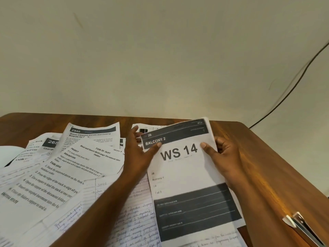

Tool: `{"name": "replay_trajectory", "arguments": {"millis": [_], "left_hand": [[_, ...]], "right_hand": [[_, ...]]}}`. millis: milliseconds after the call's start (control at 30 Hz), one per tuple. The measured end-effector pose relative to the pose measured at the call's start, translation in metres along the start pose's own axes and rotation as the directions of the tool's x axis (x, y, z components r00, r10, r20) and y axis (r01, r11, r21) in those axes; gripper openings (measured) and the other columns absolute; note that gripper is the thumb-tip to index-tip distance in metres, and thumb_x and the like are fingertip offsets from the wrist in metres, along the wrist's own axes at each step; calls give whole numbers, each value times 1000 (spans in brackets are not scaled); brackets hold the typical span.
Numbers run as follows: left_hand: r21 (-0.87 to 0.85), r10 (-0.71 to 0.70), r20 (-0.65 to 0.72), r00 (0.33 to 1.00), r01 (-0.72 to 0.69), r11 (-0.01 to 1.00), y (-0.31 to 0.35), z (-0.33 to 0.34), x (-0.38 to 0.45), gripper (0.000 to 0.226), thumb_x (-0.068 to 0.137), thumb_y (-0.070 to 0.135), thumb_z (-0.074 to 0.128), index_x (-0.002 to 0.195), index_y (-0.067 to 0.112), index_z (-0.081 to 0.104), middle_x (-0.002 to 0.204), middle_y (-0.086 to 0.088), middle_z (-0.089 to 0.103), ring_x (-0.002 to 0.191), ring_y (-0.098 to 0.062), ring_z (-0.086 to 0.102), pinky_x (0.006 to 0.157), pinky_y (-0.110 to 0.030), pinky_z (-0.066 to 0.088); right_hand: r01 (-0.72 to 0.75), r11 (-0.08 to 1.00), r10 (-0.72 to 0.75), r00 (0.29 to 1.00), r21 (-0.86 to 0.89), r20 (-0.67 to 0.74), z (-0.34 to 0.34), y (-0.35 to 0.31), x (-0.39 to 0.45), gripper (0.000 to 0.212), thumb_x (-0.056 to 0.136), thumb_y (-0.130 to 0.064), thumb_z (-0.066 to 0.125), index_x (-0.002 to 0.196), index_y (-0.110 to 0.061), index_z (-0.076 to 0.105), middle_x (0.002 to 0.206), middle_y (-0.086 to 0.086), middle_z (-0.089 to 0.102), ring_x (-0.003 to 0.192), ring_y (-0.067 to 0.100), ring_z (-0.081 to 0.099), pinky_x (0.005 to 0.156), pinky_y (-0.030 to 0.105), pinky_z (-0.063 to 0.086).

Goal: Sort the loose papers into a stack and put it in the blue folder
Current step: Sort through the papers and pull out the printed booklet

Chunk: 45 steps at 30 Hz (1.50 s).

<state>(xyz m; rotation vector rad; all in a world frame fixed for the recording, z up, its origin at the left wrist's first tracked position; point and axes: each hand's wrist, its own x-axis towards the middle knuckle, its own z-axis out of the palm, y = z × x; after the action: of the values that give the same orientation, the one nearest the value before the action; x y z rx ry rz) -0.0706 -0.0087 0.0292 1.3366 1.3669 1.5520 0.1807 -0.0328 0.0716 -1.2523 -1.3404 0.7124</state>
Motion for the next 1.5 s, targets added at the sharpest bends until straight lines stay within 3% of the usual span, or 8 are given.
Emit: {"name": "replay_trajectory", "arguments": {"millis": [100,267,600,700,933,1100,1333,1500], "left_hand": [[-174,-145,113,983,164,971,6,-1,0,104,67,44,92,153,37,33,140,7,61,116,-19,69,89,-48,64],[-345,-140,408,902,294,892,26,6,-9,41,90,18,76,129,16,65,122,-4,78,105,-31,77,84,-46,65],[-449,-252,228,941,331,830,38,10,-1,36,91,19,77,127,18,69,116,-2,80,98,-29,79,69,-38,63],[-431,-278,230,933,354,830,40,9,2,36,93,20,77,128,21,68,117,-1,79,96,-30,79,66,-36,63],[-304,-430,400,810,559,771,40,-23,19,39,95,19,73,134,17,64,119,-10,78,106,-40,76,108,-61,51],[-162,-484,264,834,534,830,19,-34,26,24,99,12,69,123,12,65,103,-11,81,84,-35,80,72,-46,65],[113,-462,299,835,450,886,10,-30,24,16,100,12,70,115,11,66,104,-11,81,82,-32,80,78,-45,63],[16,-464,387,797,497,867,10,-29,17,28,97,9,72,124,13,66,110,-17,79,100,-43,77,97,-64,56]], "right_hand": [[4,993,3,998,116,-60,-11,-10,2,12,92,-22,77,101,-30,74,99,-12,80,82,10,77,63,22,59],[26,958,10,993,286,-121,-17,-20,5,27,87,-23,78,113,-18,75,108,-1,81,95,22,78,75,32,64],[-11,984,19,999,179,-46,-10,-20,6,16,97,-13,69,107,-26,69,95,-18,80,93,6,77,73,19,62],[-79,991,74,996,107,42,-4,-16,3,16,102,-14,64,105,-29,67,98,-23,77,98,9,76,78,21,61],[-386,917,344,892,99,295,3,-19,-7,22,104,-11,62,124,-14,67,119,-1,78,109,22,74,95,41,61],[-447,895,389,770,-9,505,19,-16,-15,28,102,-6,62,126,-20,67,125,-2,76,117,26,72,108,47,54],[-398,916,396,884,-43,247,30,-3,-13,12,102,-18,68,112,-24,71,117,-4,79,95,16,78,86,37,63],[-437,893,451,856,-110,255,29,3,-14,18,106,-17,57,112,-28,70,105,-8,81,96,23,77,86,49,61]]}}
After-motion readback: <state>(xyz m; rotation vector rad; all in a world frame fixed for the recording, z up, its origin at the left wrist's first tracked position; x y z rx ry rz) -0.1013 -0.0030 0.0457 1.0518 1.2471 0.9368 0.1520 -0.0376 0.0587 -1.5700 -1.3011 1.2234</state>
